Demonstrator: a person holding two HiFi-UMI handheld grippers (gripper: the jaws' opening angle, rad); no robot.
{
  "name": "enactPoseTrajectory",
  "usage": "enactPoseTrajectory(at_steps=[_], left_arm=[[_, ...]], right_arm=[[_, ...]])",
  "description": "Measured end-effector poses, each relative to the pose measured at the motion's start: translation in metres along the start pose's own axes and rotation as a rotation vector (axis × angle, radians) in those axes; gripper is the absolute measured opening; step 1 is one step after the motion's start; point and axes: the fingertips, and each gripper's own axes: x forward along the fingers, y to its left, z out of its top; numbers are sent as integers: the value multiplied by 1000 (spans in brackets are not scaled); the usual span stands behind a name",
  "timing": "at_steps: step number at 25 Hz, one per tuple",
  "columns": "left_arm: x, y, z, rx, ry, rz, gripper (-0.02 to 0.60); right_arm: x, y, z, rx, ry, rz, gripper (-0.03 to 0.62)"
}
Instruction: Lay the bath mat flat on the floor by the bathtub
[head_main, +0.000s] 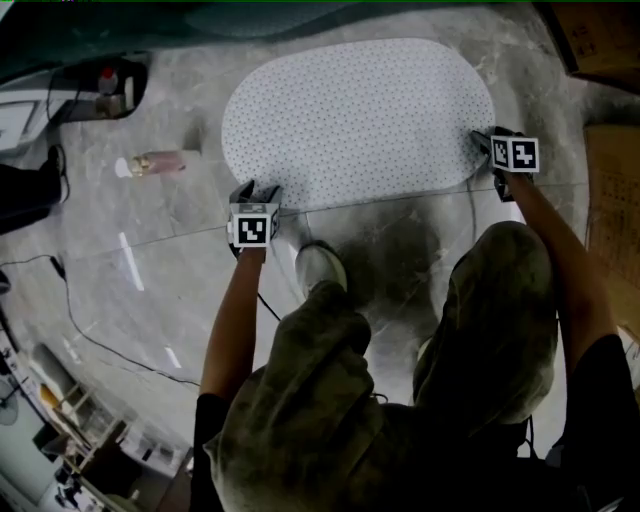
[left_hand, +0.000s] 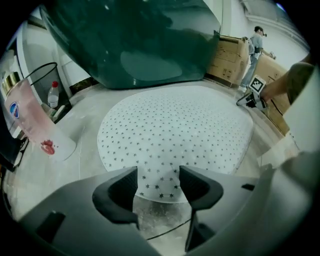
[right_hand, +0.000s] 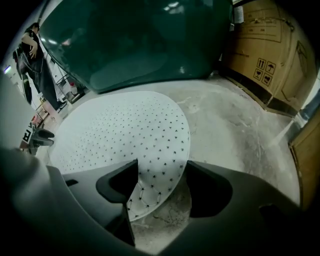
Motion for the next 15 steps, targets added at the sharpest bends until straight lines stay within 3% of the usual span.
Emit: enactPoseTrajectory(at_steps=[4,8,9,15], left_arm=[[0,1,-1,-47,-25,-13,256],[0,-2,3,-47,-50,-16,256],[0,-2,2,-45,-53,-11,256],[-4,-3,-3,-70,-64,7,235]], right_arm=[[-1,6,0,9,-3,-9,280],[-4,19,2,-49,6,34,105],[-5,22,2,-54,7,34,89],[-7,20,1,11,4,50,85]])
